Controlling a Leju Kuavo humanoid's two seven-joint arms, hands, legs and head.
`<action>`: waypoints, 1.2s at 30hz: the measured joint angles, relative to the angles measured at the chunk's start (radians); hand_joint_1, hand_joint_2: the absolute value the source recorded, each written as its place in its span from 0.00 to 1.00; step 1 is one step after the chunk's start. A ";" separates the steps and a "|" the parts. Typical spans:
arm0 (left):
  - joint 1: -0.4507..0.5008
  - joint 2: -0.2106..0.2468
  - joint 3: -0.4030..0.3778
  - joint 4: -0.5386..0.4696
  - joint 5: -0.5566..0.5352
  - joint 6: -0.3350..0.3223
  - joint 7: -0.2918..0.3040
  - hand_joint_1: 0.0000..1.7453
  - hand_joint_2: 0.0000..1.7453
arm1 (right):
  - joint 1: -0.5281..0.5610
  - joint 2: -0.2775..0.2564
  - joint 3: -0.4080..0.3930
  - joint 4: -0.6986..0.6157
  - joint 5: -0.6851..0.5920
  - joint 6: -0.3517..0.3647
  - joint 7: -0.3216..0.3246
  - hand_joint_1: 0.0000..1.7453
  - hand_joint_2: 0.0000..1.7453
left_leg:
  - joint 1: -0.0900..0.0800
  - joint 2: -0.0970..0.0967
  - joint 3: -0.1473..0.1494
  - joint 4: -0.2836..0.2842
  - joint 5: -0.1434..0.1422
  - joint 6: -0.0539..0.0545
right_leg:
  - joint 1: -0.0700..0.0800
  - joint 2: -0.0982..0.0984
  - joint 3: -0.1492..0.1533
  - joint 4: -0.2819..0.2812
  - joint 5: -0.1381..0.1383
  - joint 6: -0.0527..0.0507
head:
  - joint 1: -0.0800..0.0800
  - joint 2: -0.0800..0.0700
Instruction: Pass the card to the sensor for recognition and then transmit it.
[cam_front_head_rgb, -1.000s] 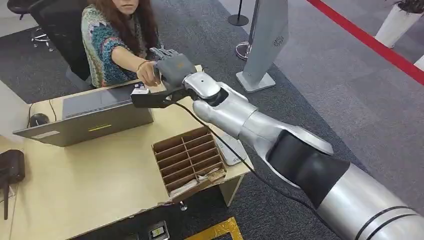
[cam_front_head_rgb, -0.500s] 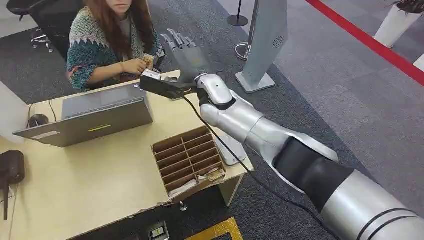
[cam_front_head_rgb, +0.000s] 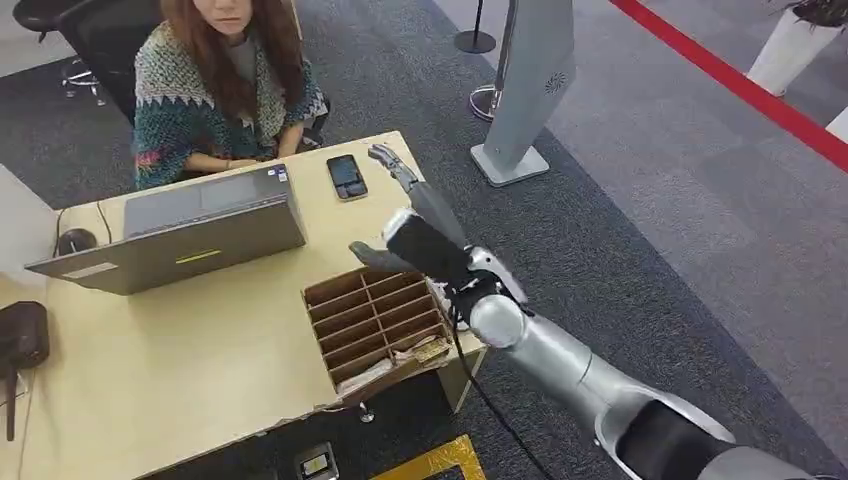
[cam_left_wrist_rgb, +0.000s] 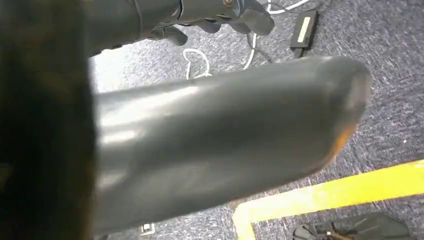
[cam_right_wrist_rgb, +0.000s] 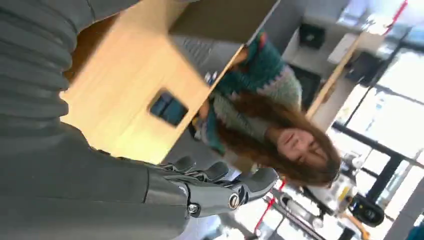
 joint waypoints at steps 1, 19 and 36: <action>0.001 0.000 0.010 0.002 0.003 0.000 -0.003 0.00 0.00 | 0.031 0.000 -0.027 -0.041 -0.043 0.022 -0.023 0.00 1.00 | 0.000 0.000 0.000 0.000 0.000 0.000 | 0.000 0.000 0.000 0.000 0.000 0.000 | 0.000 0.000; 0.000 0.000 0.037 0.010 0.060 0.000 -0.006 0.00 0.00 | 0.321 -0.027 -0.156 -0.281 -0.097 0.356 0.026 0.00 1.00 | 0.000 0.002 0.000 0.000 -0.001 -0.001 | 0.000 0.001 0.000 0.000 0.000 0.000 | 0.000 0.000; -0.001 0.000 0.068 0.010 0.020 0.000 0.009 0.00 0.00 | 0.268 -0.133 0.066 -0.332 0.397 0.504 0.403 0.00 1.00 | 0.000 0.002 0.000 0.000 -0.001 -0.001 | 0.000 0.001 0.000 0.000 0.000 0.000 | 0.000 0.000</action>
